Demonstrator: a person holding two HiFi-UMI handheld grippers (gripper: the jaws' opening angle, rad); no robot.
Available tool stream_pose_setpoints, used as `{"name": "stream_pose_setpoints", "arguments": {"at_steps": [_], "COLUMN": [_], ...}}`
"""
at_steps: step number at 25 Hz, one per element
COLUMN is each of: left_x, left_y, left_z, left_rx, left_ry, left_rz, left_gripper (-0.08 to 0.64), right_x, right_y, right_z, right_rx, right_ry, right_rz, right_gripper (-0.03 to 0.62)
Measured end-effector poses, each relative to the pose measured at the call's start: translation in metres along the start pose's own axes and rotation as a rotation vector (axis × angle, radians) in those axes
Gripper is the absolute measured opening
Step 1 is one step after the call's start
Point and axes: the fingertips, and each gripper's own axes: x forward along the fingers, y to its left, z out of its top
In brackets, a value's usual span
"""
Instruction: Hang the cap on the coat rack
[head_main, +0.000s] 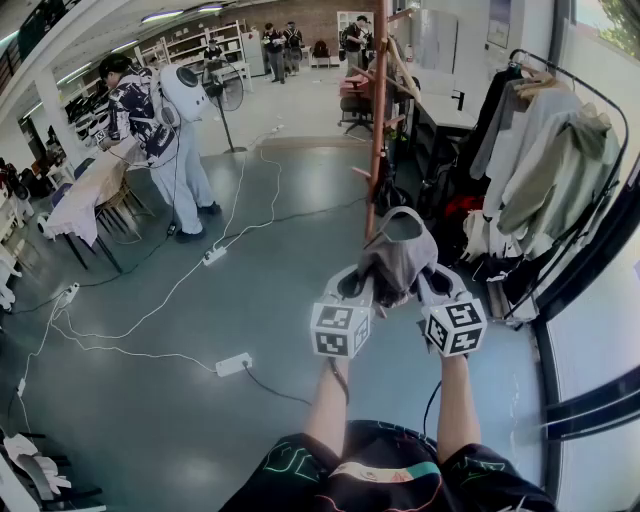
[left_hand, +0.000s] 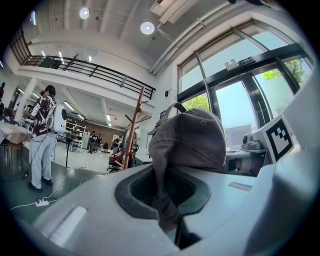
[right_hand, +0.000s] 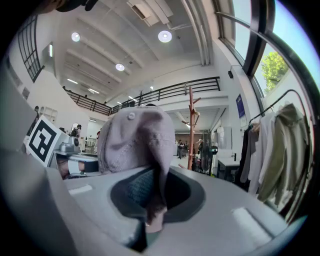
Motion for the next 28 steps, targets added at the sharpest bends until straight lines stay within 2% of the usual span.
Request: {"name": "stream_pose_setpoints", "arguments": {"at_steps": [7, 13, 16, 21, 25, 28], "left_x": [0.016, 0.012, 0.01, 0.013, 0.005, 0.003], "left_y": [0.009, 0.025, 0.028, 0.028, 0.025, 0.023], "left_z": [0.009, 0.022, 0.015, 0.002, 0.002, -0.006], "left_rx": [0.033, 0.043, 0.061, 0.142, 0.181, 0.162], "left_ry": [0.003, -0.015, 0.005, 0.051, 0.059, 0.075], "left_rz": [-0.004, 0.01, 0.005, -0.008, 0.019, 0.017], "left_gripper": [0.038, 0.039, 0.04, 0.041, 0.041, 0.043], "right_x": [0.021, 0.036, 0.038, 0.041, 0.038, 0.035], "right_y": [-0.009, 0.003, 0.008, 0.008, 0.014, 0.015], "right_z": [0.009, 0.022, 0.017, 0.003, -0.002, -0.011], "right_rx": [0.012, 0.002, 0.015, 0.02, 0.031, 0.016], "right_ry": [-0.013, -0.042, -0.048, -0.016, 0.002, 0.033], "right_rz": [0.041, 0.066, 0.067, 0.057, 0.091, 0.098], "right_gripper": [0.025, 0.026, 0.026, 0.029, 0.034, 0.034]}}
